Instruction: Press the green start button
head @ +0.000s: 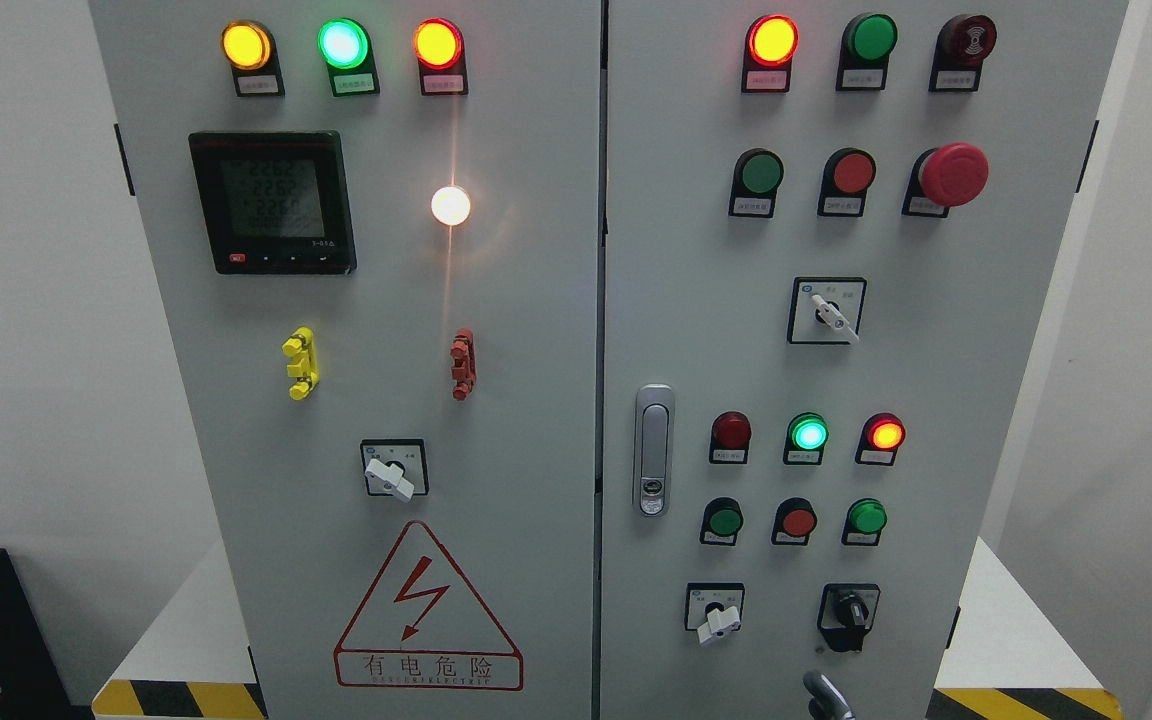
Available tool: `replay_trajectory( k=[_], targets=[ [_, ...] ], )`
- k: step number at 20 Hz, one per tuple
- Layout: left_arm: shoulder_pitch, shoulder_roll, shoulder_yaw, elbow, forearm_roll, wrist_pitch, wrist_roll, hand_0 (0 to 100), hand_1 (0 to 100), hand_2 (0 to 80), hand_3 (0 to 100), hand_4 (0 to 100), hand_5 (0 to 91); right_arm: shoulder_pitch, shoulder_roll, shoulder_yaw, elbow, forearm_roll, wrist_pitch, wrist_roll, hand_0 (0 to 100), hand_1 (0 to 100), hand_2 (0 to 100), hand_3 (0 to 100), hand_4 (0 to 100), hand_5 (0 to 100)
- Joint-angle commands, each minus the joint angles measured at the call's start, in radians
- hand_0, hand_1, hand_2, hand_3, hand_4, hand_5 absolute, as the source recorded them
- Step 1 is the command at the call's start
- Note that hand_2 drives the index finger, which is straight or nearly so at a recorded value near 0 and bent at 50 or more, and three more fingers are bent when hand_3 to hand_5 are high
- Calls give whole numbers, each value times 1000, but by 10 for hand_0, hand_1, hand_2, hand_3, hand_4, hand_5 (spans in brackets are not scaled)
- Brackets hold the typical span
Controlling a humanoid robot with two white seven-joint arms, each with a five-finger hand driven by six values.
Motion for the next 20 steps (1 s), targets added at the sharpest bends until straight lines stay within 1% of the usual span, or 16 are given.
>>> replay_trajectory(
  k=[1, 7, 9, 10, 11, 12, 13, 14, 15, 16, 17, 18, 19, 20],
  targets=[
    [-23, 0, 0, -28, 0, 0, -1, 120, 556, 0, 0, 0, 0, 0, 0, 0, 0, 0, 1, 1, 0, 20, 0, 37, 0, 0],
    [-23, 0, 0, -28, 0, 0, -1, 120, 556, 0, 0, 0, 0, -2, 0, -1, -3, 19, -5, 2, 0, 23, 0, 40, 0, 0],
    [-23, 0, 0, -28, 0, 0, -1, 120, 556, 0, 0, 0, 0, -3, 0, -3, -9, 57, -12, 1, 0, 125, 0, 84, 14, 0],
    [-23, 0, 0, -28, 0, 0, -1, 120, 556, 0, 0, 0, 0, -8, 0, -3, -10, 106, -16, -1, 0, 239, 0, 160, 127, 33],
    [-23, 0, 0, -28, 0, 0, -1, 120, 556, 0, 0, 0, 0, -9, 0, -4, -10, 153, -28, -4, 0, 294, 0, 239, 226, 124],
    [-23, 0, 0, -28, 0, 0, -1, 120, 556, 0, 0, 0, 0, -11, 0, -3, -10, 205, -45, -7, 0, 314, 0, 301, 294, 192],
    [-23, 0, 0, -28, 0, 0, -1, 120, 556, 0, 0, 0, 0, -11, 0, -1, -9, 258, -62, -9, 48, 336, 0, 418, 405, 324],
    [-23, 0, 0, -28, 0, 0, -1, 120, 556, 0, 0, 0, 0, -13, 0, -1, -9, 311, -77, -12, 75, 343, 0, 489, 467, 393],
    [-23, 0, 0, -28, 0, 0, -1, 120, 556, 0, 0, 0, 0, -16, 0, -1, -9, 362, -87, -13, 77, 344, 0, 529, 512, 428],
    [-23, 0, 0, -28, 0, 0, -1, 120, 556, 0, 0, 0, 0, -16, 0, -3, -9, 409, -90, -18, 80, 340, 0, 615, 584, 508],
    [-23, 0, 0, -28, 0, 0, -1, 120, 556, 0, 0, 0, 0, -19, 0, -3, -9, 457, -93, -35, 82, 335, 0, 655, 639, 568],
    [-23, 0, 0, -28, 0, 0, -1, 120, 556, 0, 0, 0, 0, -26, 0, -6, -7, 514, -93, -53, 82, 334, 0, 663, 649, 578],
    [-23, 0, 0, -28, 0, 0, -1, 120, 556, 0, 0, 0, 0, -32, 0, -12, -6, 575, -97, -65, 79, 333, 0, 698, 694, 653],
    [-23, 0, 0, -28, 0, 0, -1, 120, 556, 0, 0, 0, 0, -40, 0, -15, -3, 627, -105, -74, 77, 335, 0, 716, 715, 696]
  ],
)
